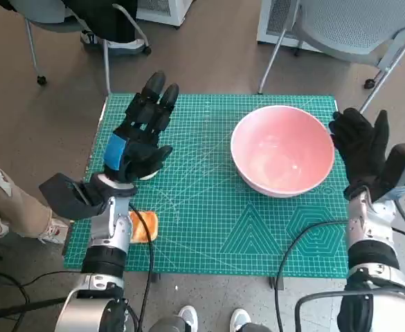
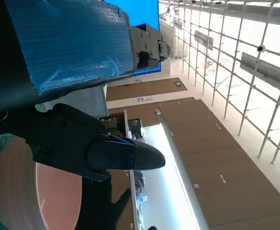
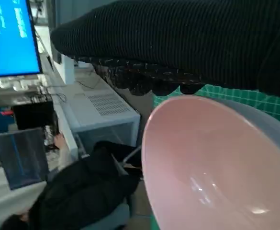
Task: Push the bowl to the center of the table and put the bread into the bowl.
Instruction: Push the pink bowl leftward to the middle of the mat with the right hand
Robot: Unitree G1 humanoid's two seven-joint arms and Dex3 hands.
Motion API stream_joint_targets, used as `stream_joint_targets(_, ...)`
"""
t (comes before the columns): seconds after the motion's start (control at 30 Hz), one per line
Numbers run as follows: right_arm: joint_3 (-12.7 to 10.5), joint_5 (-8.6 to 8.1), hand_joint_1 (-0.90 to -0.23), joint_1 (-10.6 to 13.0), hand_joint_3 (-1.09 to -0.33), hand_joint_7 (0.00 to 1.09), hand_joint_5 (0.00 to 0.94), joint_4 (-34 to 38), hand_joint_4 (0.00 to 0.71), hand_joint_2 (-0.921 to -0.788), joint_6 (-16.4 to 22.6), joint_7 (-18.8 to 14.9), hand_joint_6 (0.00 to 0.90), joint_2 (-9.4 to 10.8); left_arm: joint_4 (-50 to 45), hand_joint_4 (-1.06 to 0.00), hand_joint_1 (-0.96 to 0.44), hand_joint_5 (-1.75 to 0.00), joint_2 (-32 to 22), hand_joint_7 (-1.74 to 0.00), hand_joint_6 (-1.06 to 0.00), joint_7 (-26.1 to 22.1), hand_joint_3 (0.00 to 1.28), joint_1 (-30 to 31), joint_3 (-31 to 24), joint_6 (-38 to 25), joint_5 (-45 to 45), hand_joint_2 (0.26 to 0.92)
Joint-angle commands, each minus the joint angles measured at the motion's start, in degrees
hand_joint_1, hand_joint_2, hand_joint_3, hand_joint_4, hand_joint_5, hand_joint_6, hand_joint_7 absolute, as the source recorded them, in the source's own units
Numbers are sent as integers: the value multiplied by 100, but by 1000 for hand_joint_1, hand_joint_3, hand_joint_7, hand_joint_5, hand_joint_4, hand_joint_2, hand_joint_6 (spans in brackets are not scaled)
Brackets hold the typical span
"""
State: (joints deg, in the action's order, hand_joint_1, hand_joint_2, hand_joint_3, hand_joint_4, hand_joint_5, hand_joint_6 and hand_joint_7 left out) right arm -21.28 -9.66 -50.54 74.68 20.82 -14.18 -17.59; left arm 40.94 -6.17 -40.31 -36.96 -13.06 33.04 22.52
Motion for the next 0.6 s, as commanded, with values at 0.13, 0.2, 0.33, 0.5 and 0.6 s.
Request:
stream_joint_targets(0.13,11,54,-643,153,-796,105,11,83,204,-921,-68,38,253,167,-60,-9,-587,0,-49,-7,-188,-34,218,54,14,-24,-8,921)
stream_joint_targets(0.2,-5,44,-660,149,-780,104,9,80,204,-921,-61,22,254,197,-65,-9,-587,0,-51,-6,-188,-37,218,55,13,-28,-4,921)
stream_joint_targets(0.33,-20,36,-689,142,-745,109,11,79,210,-921,-59,17,270,252,-58,-8,-586,0,-56,-6,-188,-50,218,49,3,-46,13,921)
stream_joint_targets(0.5,-15,47,-686,131,-732,116,13,71,221,-921,-38,8,290,327,-53,-5,-579,0,-52,-6,-189,-63,218,50,-1,-41,15,921)
stream_joint_targets(0.6,11,71,-665,125,-742,114,10,64,219,-921,-17,1,291,372,-22,-3,-576,0,-52,-5,-188,-78,218,42,-9,-29,17,921)
